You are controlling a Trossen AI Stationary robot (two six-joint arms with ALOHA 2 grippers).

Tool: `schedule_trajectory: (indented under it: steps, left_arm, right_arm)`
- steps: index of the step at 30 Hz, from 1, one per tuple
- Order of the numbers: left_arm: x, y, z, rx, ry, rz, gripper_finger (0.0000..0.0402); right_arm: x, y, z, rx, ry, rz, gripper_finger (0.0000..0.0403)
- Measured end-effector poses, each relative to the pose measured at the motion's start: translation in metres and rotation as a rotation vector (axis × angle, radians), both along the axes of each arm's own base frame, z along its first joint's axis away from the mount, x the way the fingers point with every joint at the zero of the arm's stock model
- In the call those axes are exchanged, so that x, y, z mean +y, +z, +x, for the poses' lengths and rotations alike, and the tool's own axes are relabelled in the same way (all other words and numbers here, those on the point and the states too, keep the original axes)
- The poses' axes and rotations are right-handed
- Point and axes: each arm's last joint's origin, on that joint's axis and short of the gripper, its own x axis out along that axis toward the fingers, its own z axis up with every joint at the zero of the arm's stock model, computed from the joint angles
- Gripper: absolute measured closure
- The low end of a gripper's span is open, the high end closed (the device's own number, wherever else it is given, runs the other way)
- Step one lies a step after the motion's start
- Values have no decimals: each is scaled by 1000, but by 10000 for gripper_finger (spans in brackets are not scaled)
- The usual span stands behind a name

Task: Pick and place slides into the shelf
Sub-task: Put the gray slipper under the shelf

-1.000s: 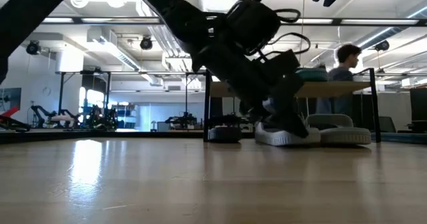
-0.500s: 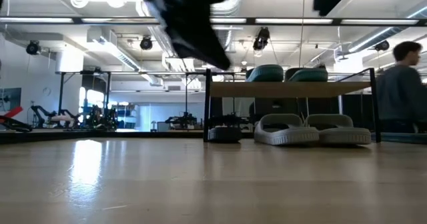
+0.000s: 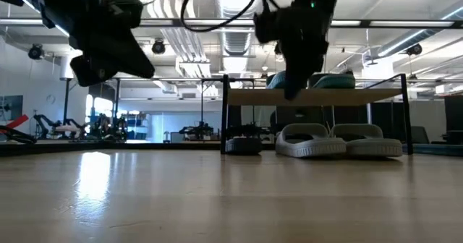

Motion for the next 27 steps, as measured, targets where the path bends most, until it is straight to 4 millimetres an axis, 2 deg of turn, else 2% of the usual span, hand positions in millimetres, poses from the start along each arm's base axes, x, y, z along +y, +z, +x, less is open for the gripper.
schedule_trajectory:
  steps: [4, 10, 14, 17, 20, 27]
  left_arm:
    - [2, -1, -13, -21, 12, -3, 384]
    - [4, 2, -17, -47, 16, -10, 384]
    - [4, 0, -16, -45, 29, 2, 384]
    - [4, -3, -15, -31, 36, 14, 384]
    - [3, -5, -14, -18, 35, 20, 384]
    - [1, -10, -10, -11, 33, 25, 384]
  right_arm:
    - [-6, -23, 13, 79, 133, -56, 394]
    - [-8, -58, 28, 183, 287, -212, 394]
    - [-15, -83, 32, 280, 309, -363, 394]
    - [-26, -99, 30, 378, 293, -366, 394]
    - [-37, -108, 27, 452, 194, -377, 394]
    - [-51, -109, 17, 509, 0, -447, 394]
